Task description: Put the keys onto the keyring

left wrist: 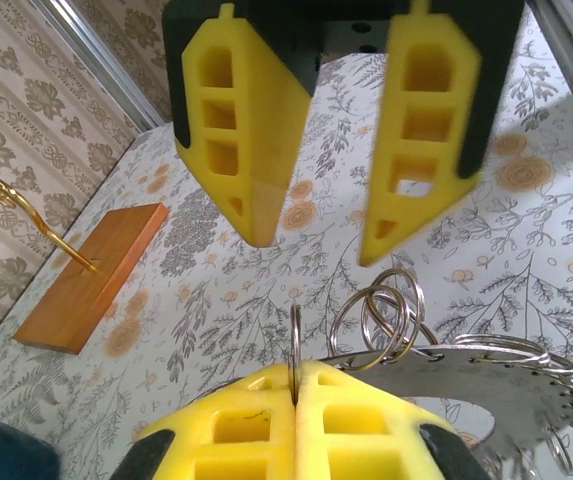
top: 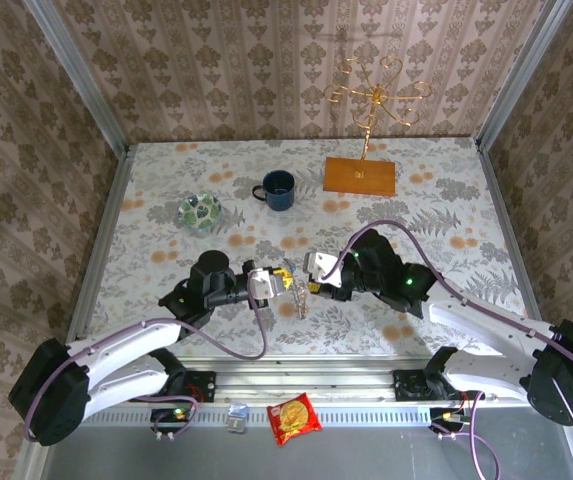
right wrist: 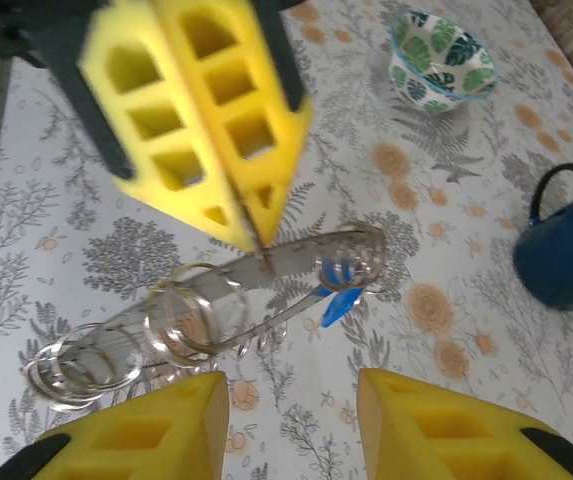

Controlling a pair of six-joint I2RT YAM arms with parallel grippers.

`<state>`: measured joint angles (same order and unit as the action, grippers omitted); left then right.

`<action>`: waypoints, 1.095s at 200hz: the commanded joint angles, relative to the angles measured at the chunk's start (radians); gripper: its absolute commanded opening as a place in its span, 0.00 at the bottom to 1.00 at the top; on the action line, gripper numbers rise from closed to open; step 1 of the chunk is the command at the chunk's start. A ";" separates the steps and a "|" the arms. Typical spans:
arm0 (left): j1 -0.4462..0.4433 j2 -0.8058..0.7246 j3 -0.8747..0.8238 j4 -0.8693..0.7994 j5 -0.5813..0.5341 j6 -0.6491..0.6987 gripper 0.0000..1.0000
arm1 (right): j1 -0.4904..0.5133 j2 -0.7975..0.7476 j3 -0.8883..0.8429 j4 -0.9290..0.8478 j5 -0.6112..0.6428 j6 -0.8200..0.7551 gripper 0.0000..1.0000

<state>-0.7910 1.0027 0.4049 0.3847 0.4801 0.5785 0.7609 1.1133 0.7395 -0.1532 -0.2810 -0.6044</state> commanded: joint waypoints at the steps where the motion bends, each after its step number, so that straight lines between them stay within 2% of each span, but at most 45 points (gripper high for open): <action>1: -0.012 -0.019 -0.005 0.005 -0.024 0.044 0.00 | 0.036 0.006 -0.009 -0.031 -0.033 -0.031 0.40; 54: -0.016 -0.018 -0.007 0.019 -0.033 0.041 0.00 | 0.113 0.036 -0.006 -0.079 -0.047 -0.022 0.38; 106: -0.016 -0.009 -0.024 0.063 -0.041 -0.007 0.00 | 0.137 0.017 -0.015 -0.107 -0.081 0.034 0.39; 125: -0.016 -0.007 -0.037 0.087 -0.030 -0.035 0.00 | 0.122 -0.035 -0.041 -0.068 -0.059 0.051 0.39; 166: -0.003 -0.002 -0.057 0.124 0.054 -0.105 0.00 | 0.003 -0.137 -0.119 0.106 -0.079 0.128 0.35; 219: 0.024 0.026 -0.083 0.246 0.157 -0.230 0.00 | -0.009 -0.059 -0.092 0.170 -0.157 0.142 0.33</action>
<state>-0.7780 1.0172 0.3359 0.5144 0.5587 0.4377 0.7525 1.0218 0.6308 -0.0471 -0.3710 -0.4919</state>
